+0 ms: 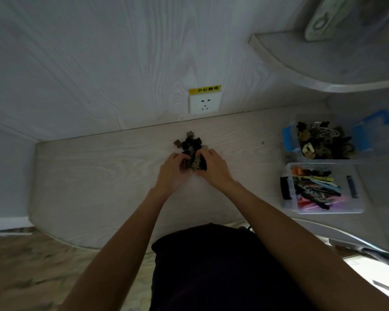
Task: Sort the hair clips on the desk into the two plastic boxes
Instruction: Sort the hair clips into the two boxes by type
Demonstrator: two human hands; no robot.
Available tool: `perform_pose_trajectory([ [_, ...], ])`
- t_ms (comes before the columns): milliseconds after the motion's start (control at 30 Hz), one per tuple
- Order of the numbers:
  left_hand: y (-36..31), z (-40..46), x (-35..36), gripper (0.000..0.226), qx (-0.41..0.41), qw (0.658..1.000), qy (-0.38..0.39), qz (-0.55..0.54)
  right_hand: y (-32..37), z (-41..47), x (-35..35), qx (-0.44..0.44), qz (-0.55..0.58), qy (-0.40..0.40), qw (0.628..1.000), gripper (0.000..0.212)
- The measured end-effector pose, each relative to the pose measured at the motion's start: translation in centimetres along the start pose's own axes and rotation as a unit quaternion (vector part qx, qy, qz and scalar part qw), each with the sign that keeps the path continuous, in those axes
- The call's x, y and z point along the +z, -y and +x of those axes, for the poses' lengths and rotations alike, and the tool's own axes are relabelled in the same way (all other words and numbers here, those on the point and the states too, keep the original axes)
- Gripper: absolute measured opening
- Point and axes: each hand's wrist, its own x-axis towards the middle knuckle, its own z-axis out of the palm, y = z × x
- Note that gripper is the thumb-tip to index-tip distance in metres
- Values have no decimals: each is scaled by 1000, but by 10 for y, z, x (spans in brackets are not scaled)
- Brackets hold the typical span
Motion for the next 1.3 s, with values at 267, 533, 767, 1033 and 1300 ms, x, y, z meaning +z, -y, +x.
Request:
perform_pose_trajectory([
  [267, -4, -7, 3, 35, -28, 992, 21, -118, -7, -3, -5, 8, 77, 9, 997, 42],
  [533, -66, -7, -4, 32, 92, 980, 16, -175, -14, -42, -74, -24, 136, -109, 984, 34],
  [767, -181, 20, 28, 30, 229, 955, 50, -182, -68, -83, -175, 10, 143, -210, 967, 31],
  [1033, -263, 72, 86, 34, 240, 969, 42, -34, -142, -88, -248, 80, 119, -235, 961, 35],
  [1300, -259, 74, 103, 29, 253, 967, 14, 15, -178, -95, -287, 75, 54, -247, 965, 29],
])
